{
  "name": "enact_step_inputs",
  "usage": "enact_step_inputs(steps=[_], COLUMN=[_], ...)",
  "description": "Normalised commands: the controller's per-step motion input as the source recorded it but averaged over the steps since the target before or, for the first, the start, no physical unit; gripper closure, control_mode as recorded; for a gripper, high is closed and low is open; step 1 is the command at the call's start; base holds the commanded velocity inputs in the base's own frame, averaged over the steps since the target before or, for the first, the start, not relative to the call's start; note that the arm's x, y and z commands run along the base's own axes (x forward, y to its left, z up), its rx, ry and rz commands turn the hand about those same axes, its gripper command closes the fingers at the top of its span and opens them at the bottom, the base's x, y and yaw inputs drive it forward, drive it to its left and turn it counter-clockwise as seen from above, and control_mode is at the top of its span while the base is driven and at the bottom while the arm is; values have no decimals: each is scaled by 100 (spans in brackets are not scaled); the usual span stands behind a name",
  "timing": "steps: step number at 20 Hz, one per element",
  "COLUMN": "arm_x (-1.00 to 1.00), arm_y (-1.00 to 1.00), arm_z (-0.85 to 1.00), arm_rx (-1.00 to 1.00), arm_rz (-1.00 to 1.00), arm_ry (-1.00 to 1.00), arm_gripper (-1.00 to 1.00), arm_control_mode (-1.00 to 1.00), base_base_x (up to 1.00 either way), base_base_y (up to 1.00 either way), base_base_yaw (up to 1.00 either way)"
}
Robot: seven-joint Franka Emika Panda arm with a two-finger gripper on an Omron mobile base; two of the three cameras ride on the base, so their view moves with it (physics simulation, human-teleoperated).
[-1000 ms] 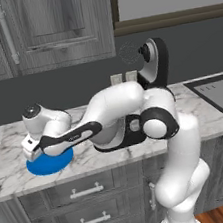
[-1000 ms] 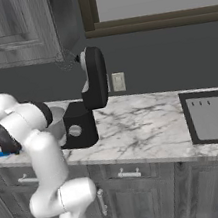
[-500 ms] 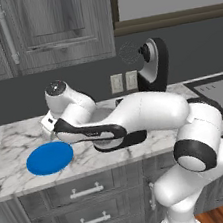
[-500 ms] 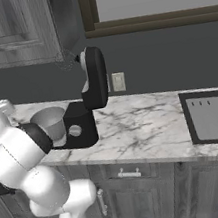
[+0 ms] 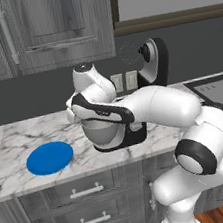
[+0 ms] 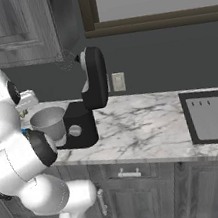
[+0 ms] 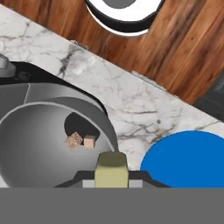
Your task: Add butter and sugar cubes to the stand mixer bowl and then turn on the stand mixer to begin making frosting.
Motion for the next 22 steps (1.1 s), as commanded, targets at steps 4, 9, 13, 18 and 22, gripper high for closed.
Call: enact_step_inputs(steps=[4,9,13,18,22], arm_x=[37,18,3,0,7], arm_y=[-39,-36,-35,-30,-9], arm_z=[-25,-43,-46,-33,-33], arm_rx=[-1,-1,-1,0,0], arm_rz=[0,0,0,0,0], arm_ry=[0,0,0,0,0], arm_gripper=[100,100,100,100,100], arm_control_mode=[-100,-100,-100,-100,-100], base_base_x=[0,0,0,0,0], base_base_y=[0,0,0,0,0], base_base_yaw=[0,0,0,0,0])
